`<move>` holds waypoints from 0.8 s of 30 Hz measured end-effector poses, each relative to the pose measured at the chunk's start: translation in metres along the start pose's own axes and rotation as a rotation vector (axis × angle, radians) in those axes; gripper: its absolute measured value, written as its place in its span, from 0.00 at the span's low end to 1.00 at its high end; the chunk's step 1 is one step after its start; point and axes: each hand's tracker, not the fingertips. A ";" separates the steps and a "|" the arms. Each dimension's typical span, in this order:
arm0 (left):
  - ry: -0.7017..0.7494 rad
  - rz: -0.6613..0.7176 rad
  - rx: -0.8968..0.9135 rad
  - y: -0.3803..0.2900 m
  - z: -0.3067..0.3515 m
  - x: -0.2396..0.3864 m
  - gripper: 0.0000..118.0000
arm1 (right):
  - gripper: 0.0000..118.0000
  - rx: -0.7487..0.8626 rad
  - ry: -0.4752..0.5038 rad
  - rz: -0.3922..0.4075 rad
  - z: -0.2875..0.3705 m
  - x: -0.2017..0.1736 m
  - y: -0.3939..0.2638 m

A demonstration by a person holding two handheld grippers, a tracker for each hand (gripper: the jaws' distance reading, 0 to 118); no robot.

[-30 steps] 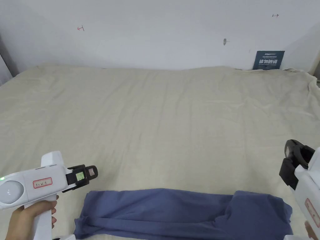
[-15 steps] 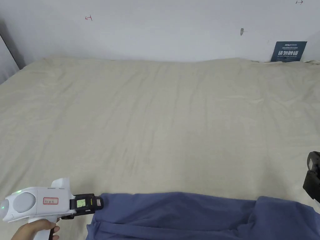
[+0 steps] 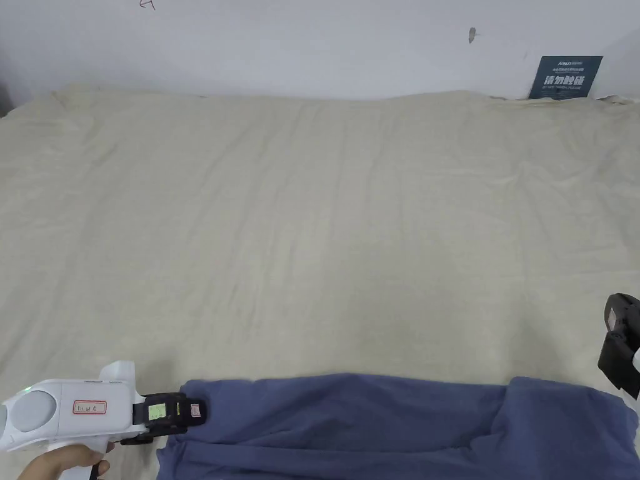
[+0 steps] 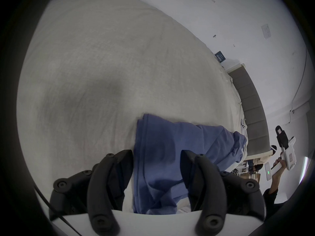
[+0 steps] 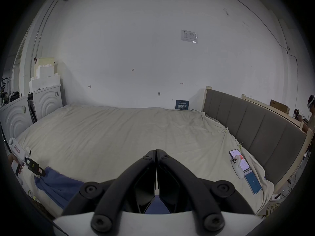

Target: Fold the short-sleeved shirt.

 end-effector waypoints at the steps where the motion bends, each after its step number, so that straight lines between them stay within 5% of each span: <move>1: -0.008 -0.001 -0.001 0.001 -0.002 0.001 0.44 | 0.00 -0.001 -0.002 0.000 0.000 0.001 0.000; 4: -0.002 -0.015 -0.024 0.004 -0.012 0.007 0.33 | 0.00 -0.002 -0.006 -0.007 0.000 0.003 0.000; 6: 0.023 -0.064 -0.016 -0.001 -0.014 0.020 0.08 | 0.00 -0.003 -0.012 -0.006 0.002 0.003 -0.001; 24: 0.166 -0.034 0.086 -0.002 0.055 0.057 0.03 | 0.00 0.029 0.009 -0.034 0.013 0.016 0.005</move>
